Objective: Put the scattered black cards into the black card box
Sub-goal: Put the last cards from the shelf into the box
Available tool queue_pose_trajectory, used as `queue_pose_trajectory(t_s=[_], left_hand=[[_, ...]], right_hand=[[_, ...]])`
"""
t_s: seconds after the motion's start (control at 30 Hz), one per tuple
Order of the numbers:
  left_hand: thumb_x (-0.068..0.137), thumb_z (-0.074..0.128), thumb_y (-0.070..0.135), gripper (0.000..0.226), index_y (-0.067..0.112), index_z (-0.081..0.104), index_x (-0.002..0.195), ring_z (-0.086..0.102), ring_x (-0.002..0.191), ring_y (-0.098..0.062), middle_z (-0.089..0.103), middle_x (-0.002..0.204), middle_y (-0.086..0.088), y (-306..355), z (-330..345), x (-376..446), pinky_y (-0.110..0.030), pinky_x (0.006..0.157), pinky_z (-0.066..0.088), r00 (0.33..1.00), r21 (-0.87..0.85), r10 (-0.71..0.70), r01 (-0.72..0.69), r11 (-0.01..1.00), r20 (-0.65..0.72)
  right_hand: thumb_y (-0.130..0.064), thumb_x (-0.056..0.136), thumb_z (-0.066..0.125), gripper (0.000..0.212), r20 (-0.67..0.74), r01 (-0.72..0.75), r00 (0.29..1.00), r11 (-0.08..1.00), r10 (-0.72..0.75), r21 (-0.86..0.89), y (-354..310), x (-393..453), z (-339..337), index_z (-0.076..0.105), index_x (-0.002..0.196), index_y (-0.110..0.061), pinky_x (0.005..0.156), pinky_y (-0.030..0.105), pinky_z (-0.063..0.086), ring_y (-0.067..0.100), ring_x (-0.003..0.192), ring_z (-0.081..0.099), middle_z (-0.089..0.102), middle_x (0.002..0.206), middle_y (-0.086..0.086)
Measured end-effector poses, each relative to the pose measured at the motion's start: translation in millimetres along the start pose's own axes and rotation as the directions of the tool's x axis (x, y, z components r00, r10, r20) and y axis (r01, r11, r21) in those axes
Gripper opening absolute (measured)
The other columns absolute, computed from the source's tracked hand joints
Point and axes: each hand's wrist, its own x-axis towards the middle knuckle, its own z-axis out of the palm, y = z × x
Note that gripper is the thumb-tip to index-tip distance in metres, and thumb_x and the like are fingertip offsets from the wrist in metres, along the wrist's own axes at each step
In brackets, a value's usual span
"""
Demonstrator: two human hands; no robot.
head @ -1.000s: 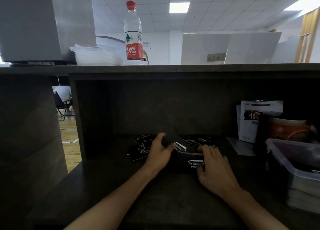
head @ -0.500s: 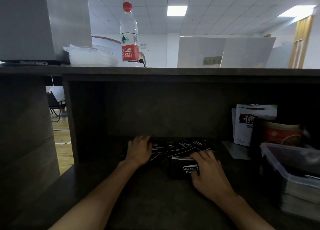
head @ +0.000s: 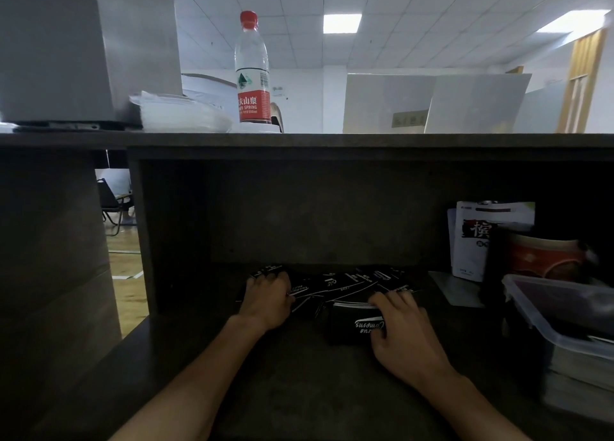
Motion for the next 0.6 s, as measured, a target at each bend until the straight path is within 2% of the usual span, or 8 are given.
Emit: queue_pose_trajectory(t_s=[0.07, 0.13, 0.17, 0.2, 0.3, 0.33, 0.47, 0.6], left_hand=[[0.089, 0.061, 0.033, 0.038, 0.023, 0.05, 0.124, 0.055, 0.117, -0.022, 0.061, 0.12, -0.001, -2, 1, 3, -0.038, 0.1, 0.037, 0.999, -0.124, -0.04, 0.044, 0.991, 0.029], [0.085, 0.069, 0.034, 0.053, 0.021, 0.05, 0.133, 0.056, 0.119, -0.02, 0.06, 0.125, -0.002, -5, -1, 7, -0.034, 0.103, 0.041, 0.985, -0.35, -0.102, 0.145, 0.925, 0.138], [0.085, 0.071, 0.038, 0.058, 0.019, 0.05, 0.136, 0.055, 0.121, -0.02, 0.058, 0.13, -0.003, -7, -1, 9, -0.034, 0.105, 0.041, 0.977, -0.407, -0.116, 0.18, 0.895, 0.179], [0.087, 0.069, 0.043, 0.058, 0.019, 0.051, 0.136, 0.054, 0.124, -0.02, 0.056, 0.135, -0.003, -7, -2, 11, -0.035, 0.106, 0.041, 0.977, -0.398, -0.109, 0.175, 0.9, 0.183], [0.091, 0.059, 0.051, 0.048, 0.027, 0.055, 0.132, 0.049, 0.127, -0.02, 0.055, 0.137, 0.0, 0, -7, 20, -0.039, 0.106, 0.036, 0.994, -0.173, -0.059, 0.074, 0.982, 0.092], [0.09, 0.06, 0.051, 0.048, 0.029, 0.054, 0.132, 0.047, 0.128, -0.021, 0.054, 0.138, 0.0, 6, -9, 24, -0.04, 0.107, 0.033, 0.994, -0.144, -0.024, 0.039, 0.989, 0.104], [0.086, 0.067, 0.046, 0.057, 0.028, 0.051, 0.138, 0.048, 0.13, -0.022, 0.054, 0.14, -0.002, 27, -18, 37, -0.036, 0.11, 0.034, 0.975, -0.098, 0.036, -0.014, 0.995, 0.219], [0.08, 0.076, 0.039, 0.063, 0.021, 0.052, 0.136, 0.05, 0.128, -0.023, 0.055, 0.138, -0.005, 30, -22, 43, -0.033, 0.108, 0.037, 0.982, -0.07, 0.027, -0.014, 0.997, 0.187]], right_hand=[[-0.029, 0.089, 0.055, 0.044, 0.003, -0.002, 1.0, 1.0, 0.002, 0.001, 0, 1, 0, 0.044, 0.131, -0.034, 0.105, 0.033, 0.037, 0.008, 0.125, 0.034, 0.046, 0.13, -0.012], [-0.03, 0.09, 0.055, 0.044, 0.008, -0.008, 1.0, 1.0, 0.008, 0.002, 0, 1, 0, 0.043, 0.132, -0.035, 0.107, 0.033, 0.037, 0.008, 0.126, 0.034, 0.045, 0.132, -0.012], [-0.03, 0.09, 0.056, 0.045, 0.013, -0.009, 1.0, 1.0, 0.009, 0.0, 0, 1, 1, 0.043, 0.132, -0.035, 0.107, 0.034, 0.036, 0.008, 0.126, 0.034, 0.044, 0.132, -0.012], [-0.031, 0.09, 0.056, 0.045, 0.017, -0.01, 1.0, 1.0, 0.01, -0.002, -1, 1, 1, 0.042, 0.132, -0.035, 0.107, 0.034, 0.036, 0.009, 0.127, 0.033, 0.044, 0.133, -0.012], [-0.031, 0.089, 0.056, 0.047, 0.021, -0.017, 1.0, 1.0, 0.017, 0.0, -1, 2, 1, 0.041, 0.134, -0.035, 0.109, 0.034, 0.036, 0.009, 0.128, 0.033, 0.044, 0.134, -0.012], [-0.031, 0.089, 0.056, 0.048, 0.022, -0.021, 1.0, 1.0, 0.021, 0.002, -1, 2, 1, 0.041, 0.135, -0.035, 0.109, 0.035, 0.035, 0.01, 0.129, 0.032, 0.043, 0.134, -0.012], [-0.03, 0.088, 0.055, 0.046, 0.018, -0.017, 1.0, 1.0, 0.017, 0.017, -1, 3, 1, 0.043, 0.132, -0.035, 0.109, 0.035, 0.035, 0.009, 0.126, 0.033, 0.044, 0.132, -0.012], [-0.03, 0.088, 0.055, 0.044, 0.0, -0.009, 1.0, 1.0, 0.009, 0.025, 0, 3, 2, 0.045, 0.13, -0.034, 0.106, 0.035, 0.036, 0.009, 0.124, 0.035, 0.046, 0.129, -0.012]])
